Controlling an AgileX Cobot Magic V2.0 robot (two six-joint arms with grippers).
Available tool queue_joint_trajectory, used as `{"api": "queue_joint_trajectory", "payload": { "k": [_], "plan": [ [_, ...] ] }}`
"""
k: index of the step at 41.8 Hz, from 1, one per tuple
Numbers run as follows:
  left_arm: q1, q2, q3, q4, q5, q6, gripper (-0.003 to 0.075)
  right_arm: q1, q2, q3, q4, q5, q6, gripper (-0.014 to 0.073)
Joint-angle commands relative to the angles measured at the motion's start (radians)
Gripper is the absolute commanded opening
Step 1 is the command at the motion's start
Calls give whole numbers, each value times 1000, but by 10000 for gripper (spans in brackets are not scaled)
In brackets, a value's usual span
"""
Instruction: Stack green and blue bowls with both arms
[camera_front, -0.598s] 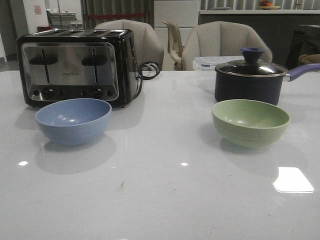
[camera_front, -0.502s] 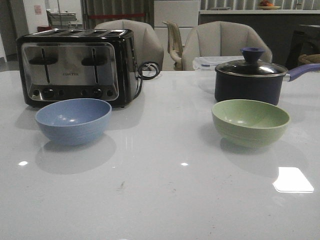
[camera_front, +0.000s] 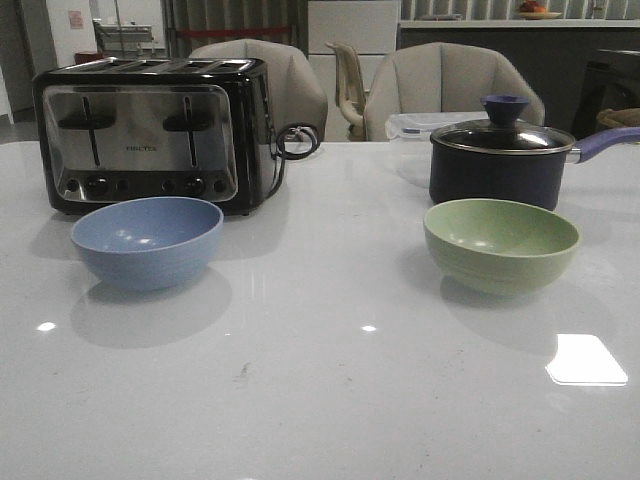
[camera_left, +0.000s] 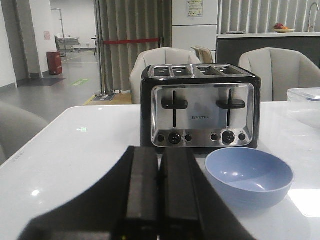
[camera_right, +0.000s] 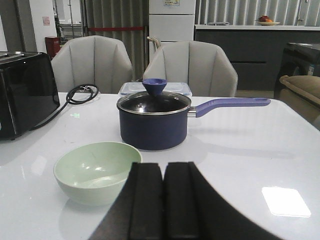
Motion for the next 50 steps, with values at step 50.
{"api": "queue_joint_trajectory", "payload": {
  "k": [50],
  "plan": [
    [-5, 577, -748, -20, 545, -9, 99, -1, 669, -713, -29, 485, -5, 36]
  ]
}}
